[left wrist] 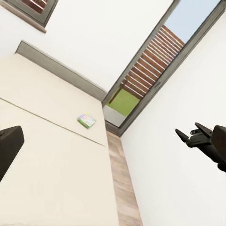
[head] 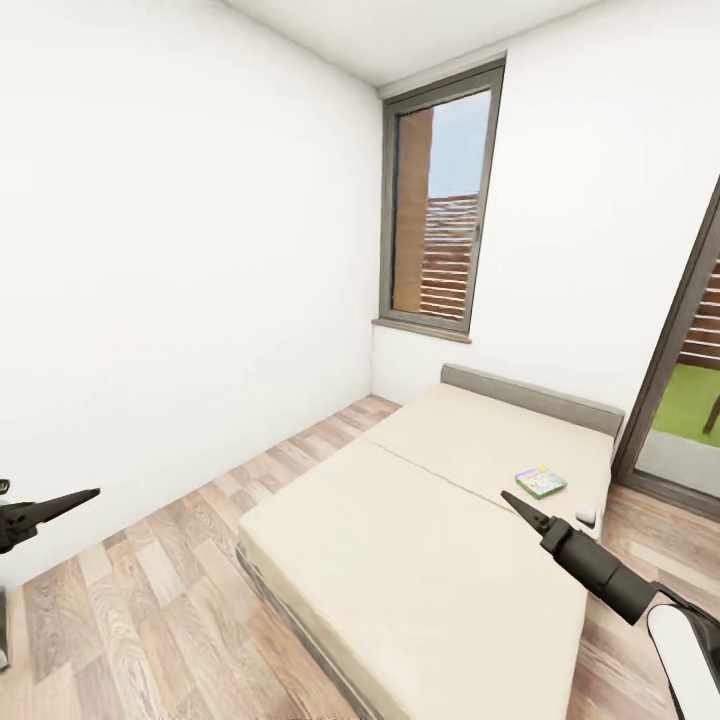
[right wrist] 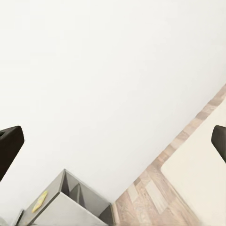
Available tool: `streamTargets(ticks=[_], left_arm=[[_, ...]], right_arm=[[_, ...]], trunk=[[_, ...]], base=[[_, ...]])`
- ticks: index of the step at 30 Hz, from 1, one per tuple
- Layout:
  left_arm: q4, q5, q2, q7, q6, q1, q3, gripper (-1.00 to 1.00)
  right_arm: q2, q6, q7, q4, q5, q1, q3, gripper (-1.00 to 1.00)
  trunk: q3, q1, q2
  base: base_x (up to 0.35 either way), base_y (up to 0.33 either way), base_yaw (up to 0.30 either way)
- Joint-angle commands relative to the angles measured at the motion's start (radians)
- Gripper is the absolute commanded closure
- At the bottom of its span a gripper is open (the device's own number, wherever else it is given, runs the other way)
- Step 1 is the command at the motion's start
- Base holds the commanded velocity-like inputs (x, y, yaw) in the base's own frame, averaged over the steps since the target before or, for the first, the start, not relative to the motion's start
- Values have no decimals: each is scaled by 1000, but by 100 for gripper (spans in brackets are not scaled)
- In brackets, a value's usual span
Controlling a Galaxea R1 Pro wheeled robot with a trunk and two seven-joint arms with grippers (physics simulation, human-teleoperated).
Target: Put all the toys in the child's room - the three board games (two on the bed and one on the table), the two jigsaw puzzles on the table, and the tennis ball on the table - inside the toy box on the table in the child's room.
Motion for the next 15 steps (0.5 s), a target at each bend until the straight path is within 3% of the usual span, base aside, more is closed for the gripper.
streamTargets(ticks=[1,7,15], left_arm=[[1,-2,0,-5,11,-1,0,-100],[0,-1,0,-5,11,-1,0,-100],[0,-1,0,-5,11,-1,0,-100]], right_arm=[[0,7,1,0,-4,0,-1,-100],[1,7,0,0,-4,0,-1,-100],[1,7,-1,0,-4,0,0,-100]], trunk=[[-1,0,-1],[-3,0,-1],[-6,0,-1]], base=[[-23,-20,293],[-81,-6,293],[-258,-89,293]])
